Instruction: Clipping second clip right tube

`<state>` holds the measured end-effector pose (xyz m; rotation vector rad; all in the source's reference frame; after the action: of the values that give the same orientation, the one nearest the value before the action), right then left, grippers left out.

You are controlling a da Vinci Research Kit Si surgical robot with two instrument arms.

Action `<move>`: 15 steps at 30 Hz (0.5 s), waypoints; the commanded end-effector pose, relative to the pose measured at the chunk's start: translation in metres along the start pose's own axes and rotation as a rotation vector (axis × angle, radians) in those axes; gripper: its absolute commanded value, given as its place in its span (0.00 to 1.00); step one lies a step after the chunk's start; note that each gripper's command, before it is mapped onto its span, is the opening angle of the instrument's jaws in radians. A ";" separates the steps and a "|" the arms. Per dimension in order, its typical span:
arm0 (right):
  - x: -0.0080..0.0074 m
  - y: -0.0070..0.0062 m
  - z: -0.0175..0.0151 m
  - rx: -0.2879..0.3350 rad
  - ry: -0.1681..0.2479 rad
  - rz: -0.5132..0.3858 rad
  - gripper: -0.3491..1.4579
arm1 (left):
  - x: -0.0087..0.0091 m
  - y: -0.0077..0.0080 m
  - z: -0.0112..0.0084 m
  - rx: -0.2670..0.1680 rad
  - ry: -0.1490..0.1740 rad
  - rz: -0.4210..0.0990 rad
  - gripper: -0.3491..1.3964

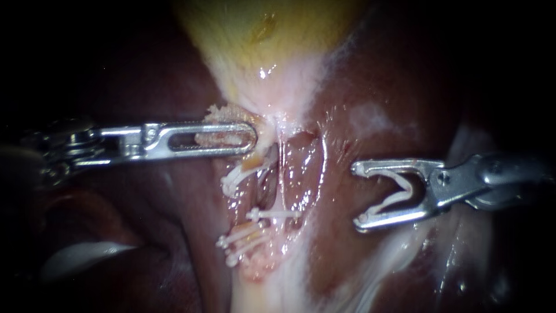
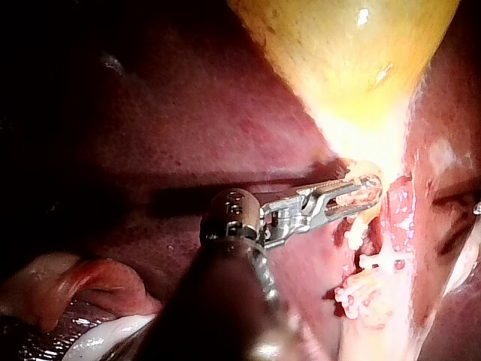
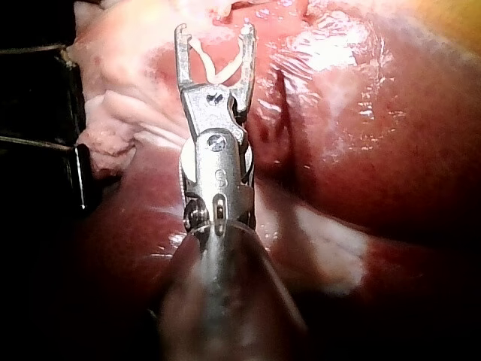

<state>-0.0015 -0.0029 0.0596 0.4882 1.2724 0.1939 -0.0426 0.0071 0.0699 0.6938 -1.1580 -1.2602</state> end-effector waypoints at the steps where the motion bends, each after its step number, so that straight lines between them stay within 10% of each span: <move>1: 0.0000 0.0000 0.0000 -0.001 0.000 0.000 0.46 | 0.0000 0.0000 0.0000 0.000 0.000 0.000 0.04; 15: 0.0002 0.0001 0.0007 -0.004 -0.001 0.001 0.46 | -0.0047 -0.0008 -0.0060 -0.015 -0.023 -0.020 0.04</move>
<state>-0.0007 -0.0029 0.0596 0.4857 1.2714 0.1975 -0.0364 0.0106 0.0656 0.6796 -1.1644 -1.2960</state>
